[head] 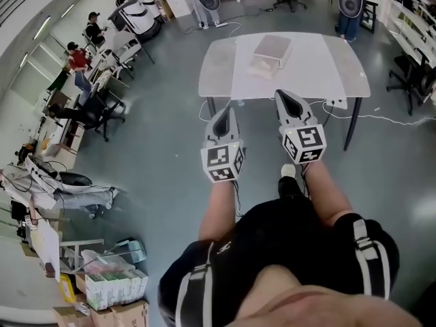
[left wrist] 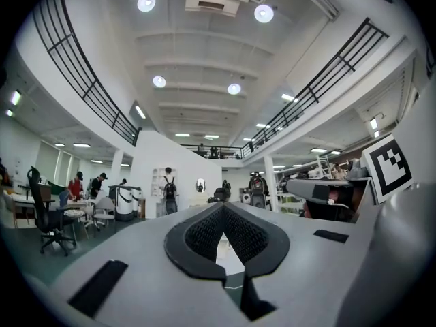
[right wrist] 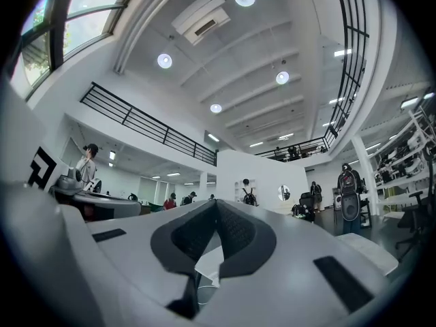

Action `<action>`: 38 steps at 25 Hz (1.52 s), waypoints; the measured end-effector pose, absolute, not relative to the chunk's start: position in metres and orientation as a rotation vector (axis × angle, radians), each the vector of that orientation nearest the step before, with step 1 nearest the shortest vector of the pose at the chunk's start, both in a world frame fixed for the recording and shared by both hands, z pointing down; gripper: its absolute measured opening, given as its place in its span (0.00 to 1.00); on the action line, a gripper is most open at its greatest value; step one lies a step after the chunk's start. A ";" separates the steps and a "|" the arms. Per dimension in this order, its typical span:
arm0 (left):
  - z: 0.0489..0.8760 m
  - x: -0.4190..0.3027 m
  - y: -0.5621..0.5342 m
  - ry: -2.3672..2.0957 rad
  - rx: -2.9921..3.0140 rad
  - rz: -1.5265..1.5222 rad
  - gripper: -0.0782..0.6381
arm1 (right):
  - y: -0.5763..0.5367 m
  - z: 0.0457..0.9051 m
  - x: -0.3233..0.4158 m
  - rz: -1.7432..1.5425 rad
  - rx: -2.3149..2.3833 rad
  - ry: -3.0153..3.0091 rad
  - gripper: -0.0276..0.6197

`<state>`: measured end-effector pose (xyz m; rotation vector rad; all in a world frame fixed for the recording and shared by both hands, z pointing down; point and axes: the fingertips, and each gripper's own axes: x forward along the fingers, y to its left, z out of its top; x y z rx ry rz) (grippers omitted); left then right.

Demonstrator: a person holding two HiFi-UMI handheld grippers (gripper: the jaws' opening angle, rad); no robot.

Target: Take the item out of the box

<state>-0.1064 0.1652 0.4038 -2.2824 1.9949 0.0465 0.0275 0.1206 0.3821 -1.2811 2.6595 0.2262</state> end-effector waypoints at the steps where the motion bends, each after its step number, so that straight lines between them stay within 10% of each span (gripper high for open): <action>1: 0.405 -0.106 0.147 1.994 -2.283 0.049 0.12 | 0.102 0.384 0.027 0.233 -1.285 2.664 0.06; 38: 0.420 -0.126 -0.355 1.944 -2.479 -0.019 0.12 | -0.382 0.415 -0.020 0.080 -1.329 2.830 0.06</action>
